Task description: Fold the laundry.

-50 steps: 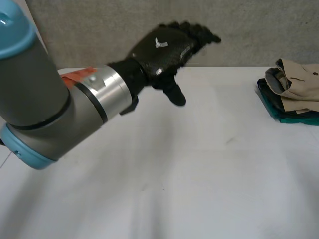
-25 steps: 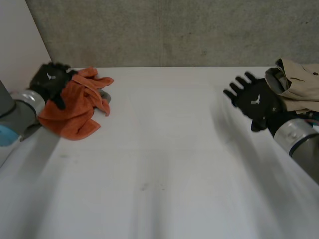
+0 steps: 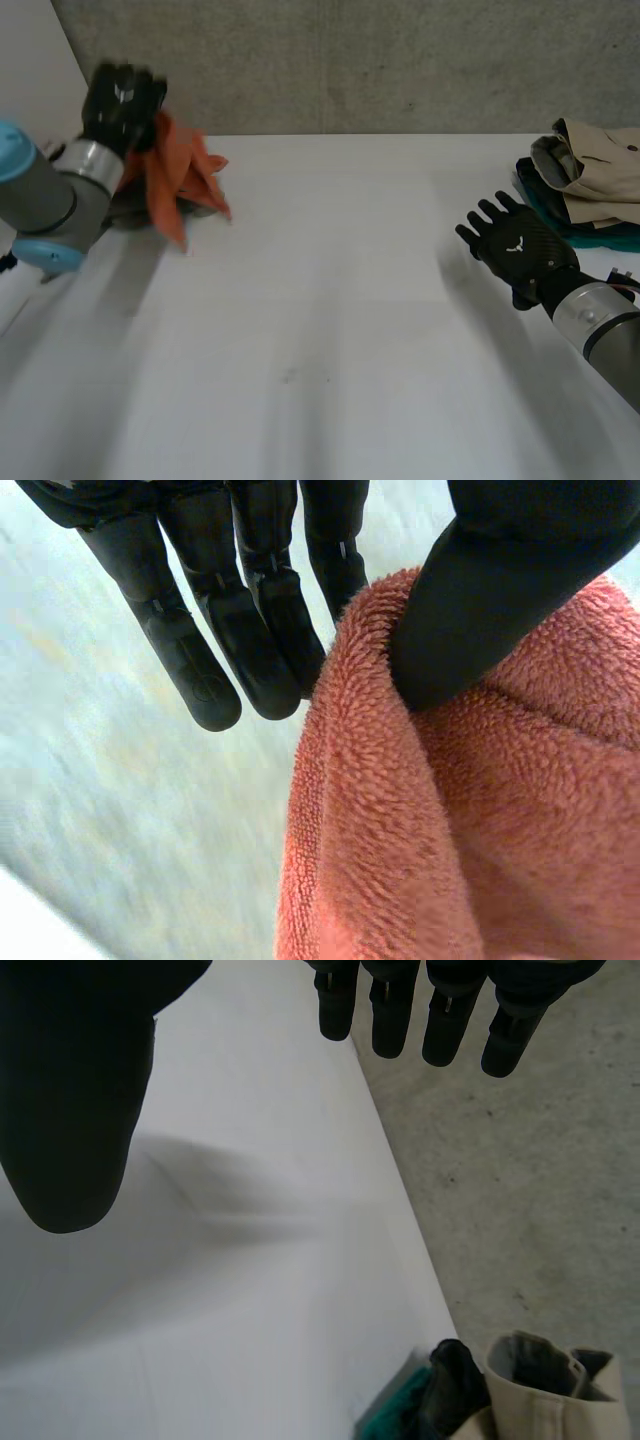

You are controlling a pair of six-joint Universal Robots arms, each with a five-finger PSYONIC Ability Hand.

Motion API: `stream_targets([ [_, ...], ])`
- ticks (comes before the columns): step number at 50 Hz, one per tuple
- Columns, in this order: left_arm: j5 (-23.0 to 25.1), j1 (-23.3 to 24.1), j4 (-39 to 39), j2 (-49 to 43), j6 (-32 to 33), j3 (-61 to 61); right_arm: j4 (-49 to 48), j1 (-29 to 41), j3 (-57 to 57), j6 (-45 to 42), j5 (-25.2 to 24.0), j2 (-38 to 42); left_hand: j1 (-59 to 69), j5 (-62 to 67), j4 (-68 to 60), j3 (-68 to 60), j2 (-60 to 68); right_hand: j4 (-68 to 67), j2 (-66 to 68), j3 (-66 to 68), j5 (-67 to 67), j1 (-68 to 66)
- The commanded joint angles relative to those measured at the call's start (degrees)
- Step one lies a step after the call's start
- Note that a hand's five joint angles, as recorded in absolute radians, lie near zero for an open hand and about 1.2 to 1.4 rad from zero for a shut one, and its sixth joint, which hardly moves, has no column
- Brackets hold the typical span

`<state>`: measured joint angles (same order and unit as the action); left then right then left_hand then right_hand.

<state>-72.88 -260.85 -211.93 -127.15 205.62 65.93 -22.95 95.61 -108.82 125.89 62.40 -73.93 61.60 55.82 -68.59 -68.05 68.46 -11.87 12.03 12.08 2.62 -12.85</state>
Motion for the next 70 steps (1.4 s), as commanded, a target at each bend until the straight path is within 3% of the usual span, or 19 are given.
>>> stream_targets([
  [1, -1.2, 9.7, -0.7, 16.6, -16.5, 7.3, -0.2, 0.4, 1.1, 0.8, 2.8, -3.1, 18.4, 14.2, -11.4, -12.0, 11.5, 1.9, -2.0, -2.1, -2.6, 2.8],
  [6, -1.7, 17.3, 0.0, 19.8, -22.5, 9.9, -0.2, 0.5, 2.6, 5.4, 4.9, -5.3, 18.4, 14.2, -11.4, -12.0, 11.5, 1.9, -2.0, -2.1, -2.6, 2.8],
  [12, -2.9, 27.5, 5.5, 8.9, -21.1, 9.3, 0.1, 0.7, 3.6, 12.4, 6.6, -6.3, 18.4, 14.2, -11.4, -12.0, 11.5, 1.9, -2.0, -2.1, -2.6, 2.8],
  [18, -4.3, 30.4, 12.8, 0.2, -17.9, 7.2, 0.6, 0.3, 3.6, 15.1, 7.0, -6.9, 18.4, 14.2, -11.4, -12.0, 11.5, 1.9, -2.0, -2.1, -2.6, 2.8],
  [25, -7.9, 30.7, 14.6, 1.4, -9.4, 7.3, 3.9, 0.4, 4.9, 15.6, 7.4, -7.0, 18.4, 14.2, -11.4, -12.0, 11.5, 1.9, -2.0, -2.1, -2.6, 2.8],
  [29, -9.5, 30.6, 17.2, 7.5, -7.6, 10.7, 10.2, 0.5, 8.4, 19.6, 7.4, -6.7, -40.6, -44.9, 47.6, 47.1, -47.5, 1.9, -2.0, -2.1, -2.6, 2.8],
  [34, -9.4, 30.1, 19.4, 14.6, -7.6, 14.9, 19.5, 0.5, 13.6, 26.6, 7.1, -6.6, -43.8, -48.0, 50.8, 50.3, -50.7, 1.9, -2.0, -2.1, -2.6, 2.8],
  [40, -9.4, 26.7, 19.5, 19.7, -7.3, 18.7, 33.5, 0.7, 19.2, 31.3, 7.1, -6.5, -44.2, -48.4, 51.1, 50.6, -51.0, 1.9, -2.0, -2.1, -2.6, 2.8],
  [47, -9.3, 16.7, 19.6, 19.6, -7.3, 19.0, 39.0, 4.2, 16.8, 30.5, 6.4, -6.6, -43.8, -48.0, 50.8, 50.3, -50.7, 1.9, -2.0, -2.1, -2.6, 2.8],
  [51, -8.8, 10.1, 19.9, 15.6, -7.2, 17.5, 35.7, 10.4, 13.6, 28.7, 6.8, -7.4, -43.5, -47.7, 50.5, 49.9, -50.3, 1.9, -2.0, -2.1, -2.6, 2.8],
  [56, -2.9, 4.0, 20.8, 7.6, -4.4, 14.1, 24.3, 18.0, 6.4, 22.4, 8.3, -8.5, -43.1, -47.4, 50.1, 49.6, -50.0, 1.5, -1.6, -1.7, -2.2, 2.5],
  [62, 4.7, 2.1, 24.9, 0.5, -2.6, 9.8, 13.4, 22.2, 0.9, 16.6, 11.9, -8.3, -42.0, -46.2, 49.0, 48.4, -48.8, -1.6, 1.4, 1.4, 0.8, -0.6],
  [70, 3.8, 2.3, 27.5, -5.9, -2.9, 5.4, 10.8, 25.6, -1.1, 15.0, 12.0, -7.6, -31.5, -35.8, 38.5, 38.0, -38.4, -4.1, 3.9, 3.9, 3.3, -3.1],
])
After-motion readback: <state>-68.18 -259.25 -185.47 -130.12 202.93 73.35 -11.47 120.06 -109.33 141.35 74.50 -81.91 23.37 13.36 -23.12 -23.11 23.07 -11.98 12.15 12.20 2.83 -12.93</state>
